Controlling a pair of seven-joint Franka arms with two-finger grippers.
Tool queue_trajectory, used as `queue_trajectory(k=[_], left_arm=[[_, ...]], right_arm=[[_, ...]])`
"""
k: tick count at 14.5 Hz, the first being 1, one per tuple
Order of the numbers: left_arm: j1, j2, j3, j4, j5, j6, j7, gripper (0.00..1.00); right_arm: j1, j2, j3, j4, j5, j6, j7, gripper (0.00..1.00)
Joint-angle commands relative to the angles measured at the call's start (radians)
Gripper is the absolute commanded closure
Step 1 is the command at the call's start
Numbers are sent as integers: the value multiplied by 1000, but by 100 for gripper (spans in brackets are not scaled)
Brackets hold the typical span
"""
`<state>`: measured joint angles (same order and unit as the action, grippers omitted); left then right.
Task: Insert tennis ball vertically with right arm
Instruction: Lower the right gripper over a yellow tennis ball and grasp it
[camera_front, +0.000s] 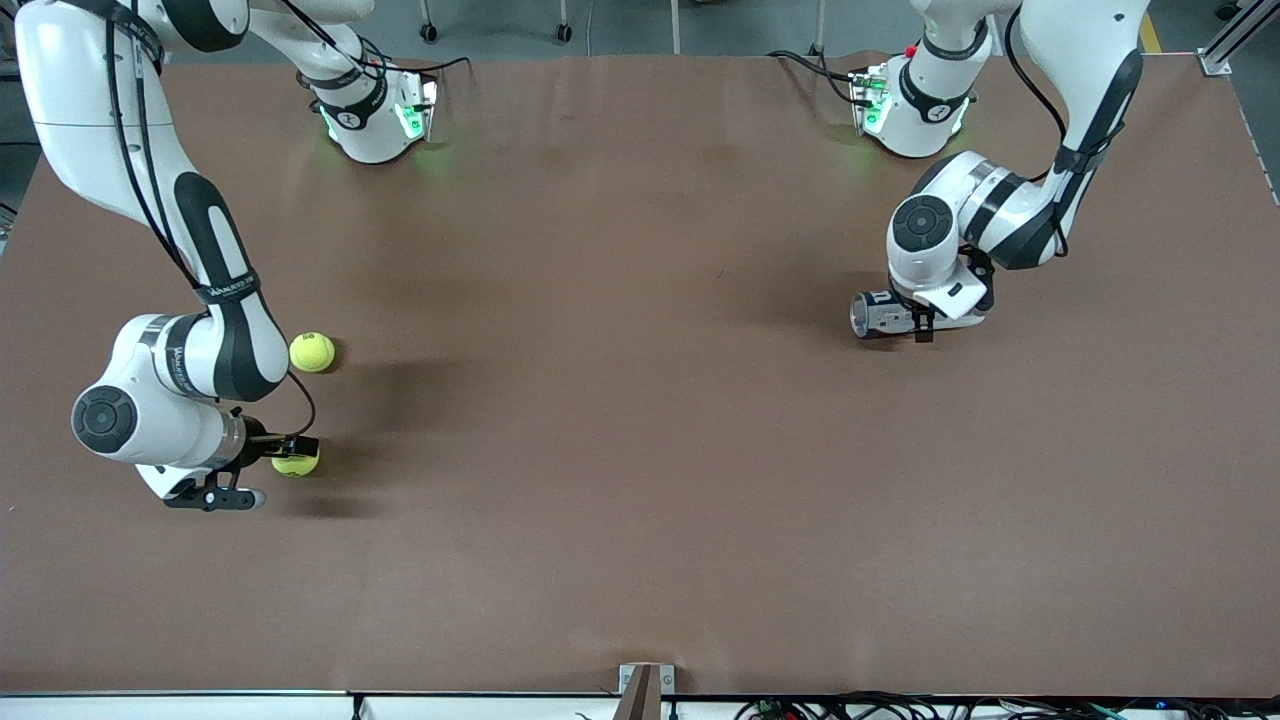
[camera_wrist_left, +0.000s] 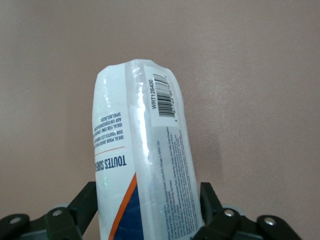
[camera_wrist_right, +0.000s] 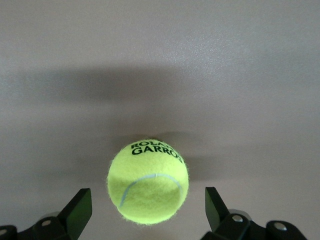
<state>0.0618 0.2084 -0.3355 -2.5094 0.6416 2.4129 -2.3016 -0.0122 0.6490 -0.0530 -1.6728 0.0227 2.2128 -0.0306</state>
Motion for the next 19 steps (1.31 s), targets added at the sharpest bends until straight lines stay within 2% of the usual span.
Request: queue_trajectory(k=[1,3,5,8,14,19], left_arm=[[12,-20,-11,-12,6,14,-9,14],[12,-18,-11,-12,6,14,-9,19],[9,-18,-11,-12,6,14,-9,33],[4,-17,-11,-9,6,9,-7,38],[3,-1,-22,21,3,6,-9,37],[0,49,-82,150,-89,-21,-5,36]], right_arm=[[-9,14,7,13,23,5,-20,0],[-9,18,7,13,23,5,-20,0],[-8,20,7,13,23,24,-20,0],[-8,31,7,13,23,38,-20,0],[-8,35,7,13,23,39,-20,0],[-6,41,7,13,23,41,-22,0]])
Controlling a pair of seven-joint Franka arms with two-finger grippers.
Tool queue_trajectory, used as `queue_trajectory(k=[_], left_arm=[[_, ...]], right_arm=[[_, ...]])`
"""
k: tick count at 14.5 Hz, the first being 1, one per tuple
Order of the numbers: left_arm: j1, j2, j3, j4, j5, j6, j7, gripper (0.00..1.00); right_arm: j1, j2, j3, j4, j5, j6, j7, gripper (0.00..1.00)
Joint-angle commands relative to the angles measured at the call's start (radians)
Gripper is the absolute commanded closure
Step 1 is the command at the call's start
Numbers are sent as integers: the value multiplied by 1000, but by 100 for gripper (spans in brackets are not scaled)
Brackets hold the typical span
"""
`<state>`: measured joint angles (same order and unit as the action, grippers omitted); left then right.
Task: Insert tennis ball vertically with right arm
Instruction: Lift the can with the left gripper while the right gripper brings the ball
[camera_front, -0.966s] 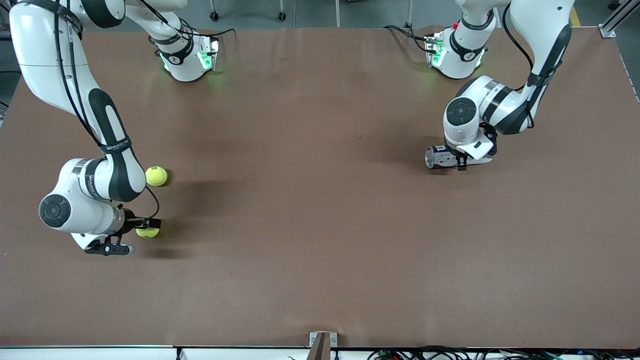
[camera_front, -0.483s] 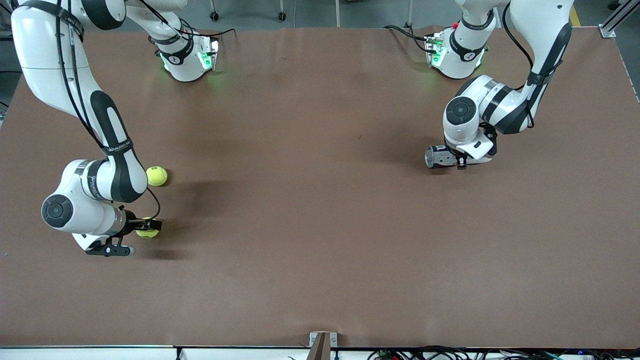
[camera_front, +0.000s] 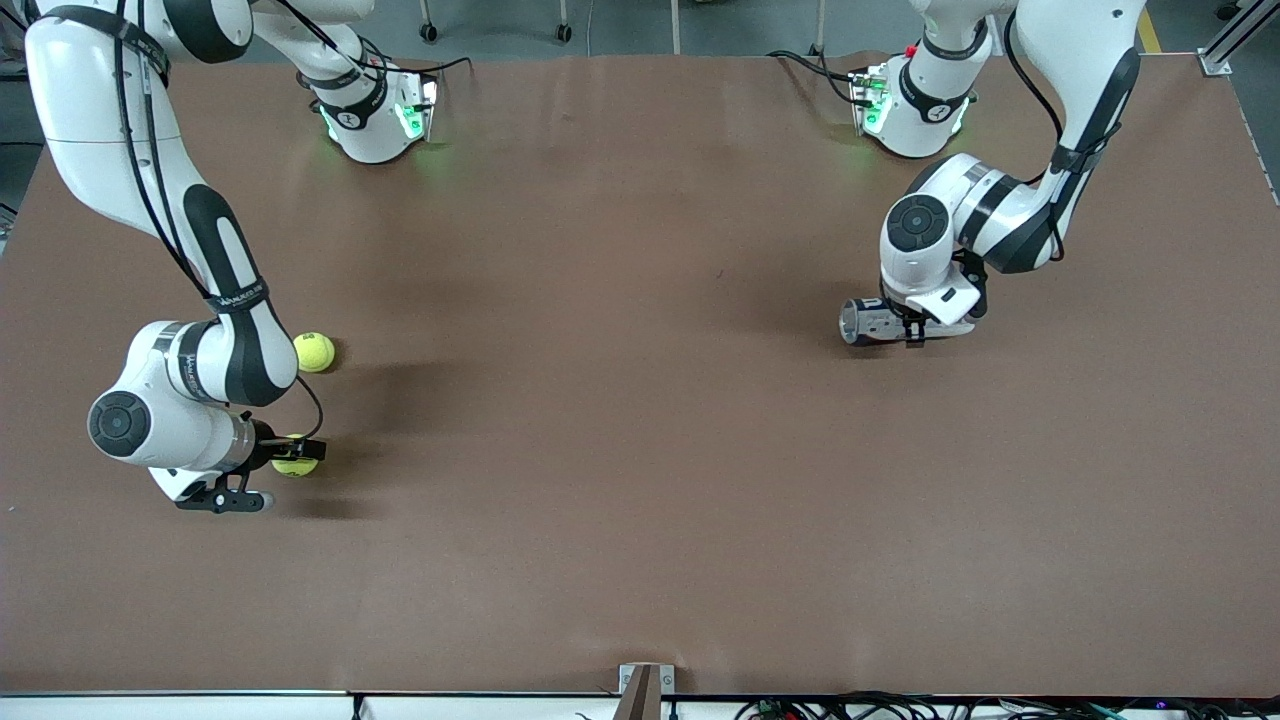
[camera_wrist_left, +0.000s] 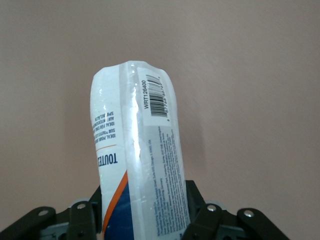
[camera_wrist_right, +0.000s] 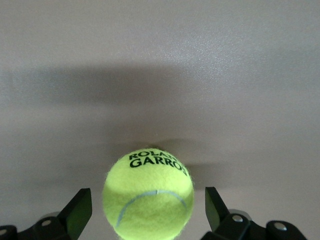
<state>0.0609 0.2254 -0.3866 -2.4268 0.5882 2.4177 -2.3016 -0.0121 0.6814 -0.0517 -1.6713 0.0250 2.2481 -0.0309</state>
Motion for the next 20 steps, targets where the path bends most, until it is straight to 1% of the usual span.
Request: queue_trajectory(k=[1,4,5,6,8,13,15,16,19,20], left_arm=[[-3,54,-52,109,-59,-52,-5,36],[-6,138,-127,250,-96,-135,-10,36],[-9,162,-149,293,-105,-155,-12,36],[-24,189,-162,334,-116,-163,-18,35],[-91,219,-164,400,-128,-190,-16,35],[-211,356,-163,630,-133,-270,-39,35],[-252,391,-164,699,-151,-273,-41,35],[-274,406,-163,727,-157,-273,-39,35],[-325,469,-163,817,-168,-273,-39,35],[-341,494,-163,857,-179,-273,-39,35]], right_arm=[[-6,10,6,12,21,5,-21,0],[-6,14,6,12,20,5,-21,1],[-8,14,6,12,19,5,-21,2],[-8,14,6,12,19,7,-21,5],[-8,14,6,12,19,7,-26,11],[-8,15,6,10,21,24,-27,41],[-6,15,6,10,21,24,-27,50],[-6,15,6,10,20,24,-27,53],[3,1,6,10,19,10,-53,53],[7,-17,6,8,19,-8,-64,53]])
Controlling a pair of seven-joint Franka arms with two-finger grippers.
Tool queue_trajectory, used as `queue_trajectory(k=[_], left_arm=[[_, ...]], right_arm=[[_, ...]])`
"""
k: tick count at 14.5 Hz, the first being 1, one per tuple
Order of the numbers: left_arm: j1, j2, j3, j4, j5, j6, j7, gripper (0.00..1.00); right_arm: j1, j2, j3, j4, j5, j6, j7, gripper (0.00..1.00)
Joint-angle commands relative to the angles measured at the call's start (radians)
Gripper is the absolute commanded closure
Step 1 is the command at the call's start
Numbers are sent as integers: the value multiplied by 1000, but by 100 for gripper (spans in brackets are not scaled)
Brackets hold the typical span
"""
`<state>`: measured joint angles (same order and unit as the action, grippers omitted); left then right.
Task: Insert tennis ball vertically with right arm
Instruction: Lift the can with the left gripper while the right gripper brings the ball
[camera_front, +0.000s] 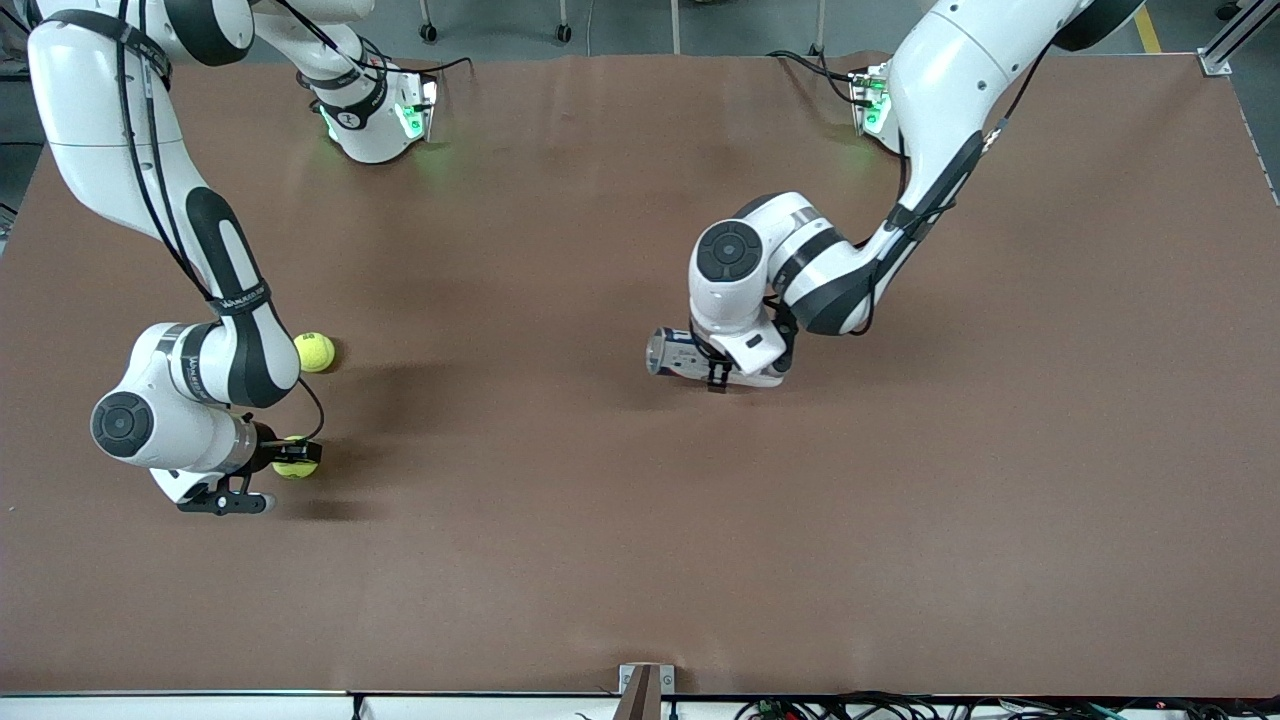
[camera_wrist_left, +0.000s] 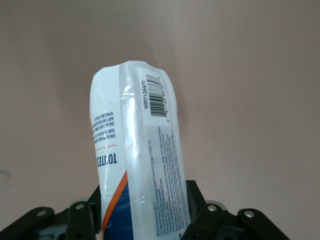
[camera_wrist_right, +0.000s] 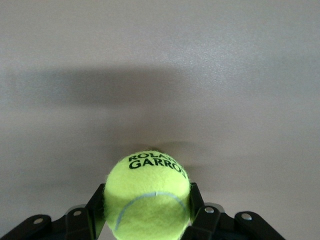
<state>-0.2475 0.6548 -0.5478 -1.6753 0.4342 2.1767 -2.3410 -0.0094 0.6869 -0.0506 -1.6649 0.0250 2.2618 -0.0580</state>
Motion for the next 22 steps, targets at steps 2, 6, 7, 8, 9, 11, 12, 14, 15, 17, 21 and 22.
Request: queue_trajectory(k=[2,6,7,8,9,11,12,14,15,17,21,22], left_arm=[[-61,86,0,147,-54,-26,0,35],[-68,141,-1,229,-138,-6,11,35],[-75,149,-1,235,-141,6,11,35],[-76,149,-1,235,-149,33,11,35],[-75,149,-3,233,-161,63,12,35],[-75,149,-3,235,-205,133,31,35],[-75,149,-3,233,-242,181,43,35],[-78,157,-3,227,-294,299,64,35],[-76,172,-9,227,-314,349,75,35],[-81,196,-21,224,-341,444,89,35],[-96,264,-23,220,-341,638,106,35],[-96,278,-27,213,-341,688,114,35]], right_arm=[[8,-87,8,5,19,-147,-40,53],[80,-216,9,5,27,-341,-11,53],[97,-249,8,5,38,-393,18,53],[115,-285,9,5,52,-453,47,53],[143,-326,9,4,71,-512,62,53],[196,-391,9,4,108,-597,139,53],[225,-411,9,4,125,-617,195,53],[300,-420,8,7,183,-608,326,53],[327,-417,8,11,232,-595,377,53],[350,-412,8,13,298,-565,441,53],[396,-409,8,14,363,-512,547,53],[408,-409,8,16,384,-493,572,53]])
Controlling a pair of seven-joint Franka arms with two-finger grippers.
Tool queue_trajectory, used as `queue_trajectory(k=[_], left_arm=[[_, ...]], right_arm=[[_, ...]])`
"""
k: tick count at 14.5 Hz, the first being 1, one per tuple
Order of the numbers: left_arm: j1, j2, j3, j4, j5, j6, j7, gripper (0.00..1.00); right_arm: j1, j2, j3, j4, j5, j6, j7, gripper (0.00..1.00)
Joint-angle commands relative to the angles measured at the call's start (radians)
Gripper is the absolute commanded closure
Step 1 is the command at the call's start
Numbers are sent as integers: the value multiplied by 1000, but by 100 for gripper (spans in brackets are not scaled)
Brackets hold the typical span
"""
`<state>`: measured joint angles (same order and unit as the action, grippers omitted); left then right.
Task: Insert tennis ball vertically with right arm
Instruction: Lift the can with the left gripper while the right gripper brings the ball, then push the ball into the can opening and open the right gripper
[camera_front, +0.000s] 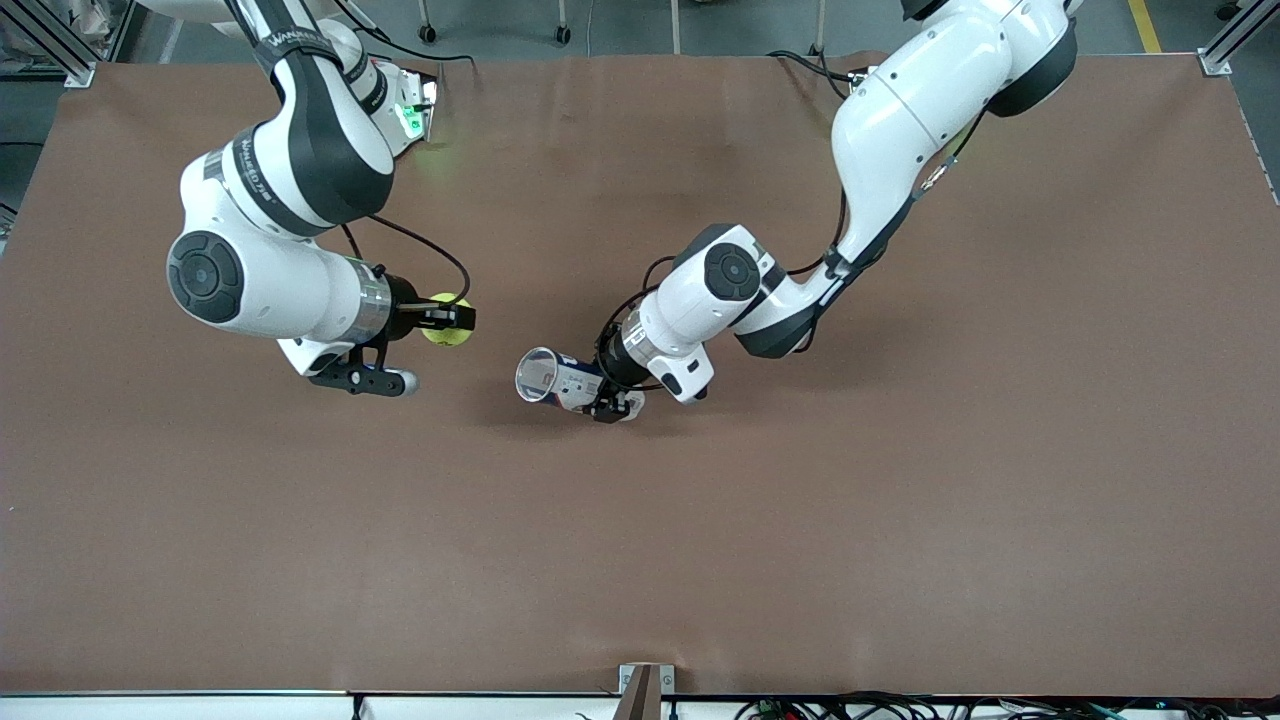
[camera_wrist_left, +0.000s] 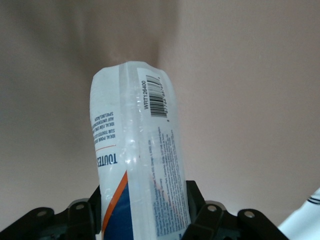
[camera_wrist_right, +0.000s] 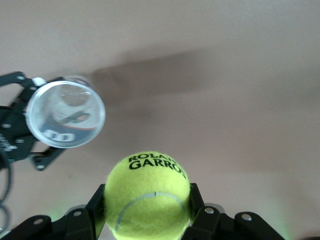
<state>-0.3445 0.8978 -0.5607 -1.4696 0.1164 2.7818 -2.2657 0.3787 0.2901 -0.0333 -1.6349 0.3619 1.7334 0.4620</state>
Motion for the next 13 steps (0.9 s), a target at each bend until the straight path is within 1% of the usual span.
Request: queue_trajectory(k=[1,4,8,13], left_arm=[[2,49,-28,2,-23,122,38,35],[7,67,-50,-9,-23,195,40,35],[16,78,-77,-9,-24,242,40,35],[16,81,-90,-8,-23,272,40,35]], right_arm=[[28,-9,-10,-10,55,49,69,53],[34,14,-10,4,61,123,89,53],[46,44,-10,4,63,198,90,53],[52,73,-10,24,68,233,90,53]])
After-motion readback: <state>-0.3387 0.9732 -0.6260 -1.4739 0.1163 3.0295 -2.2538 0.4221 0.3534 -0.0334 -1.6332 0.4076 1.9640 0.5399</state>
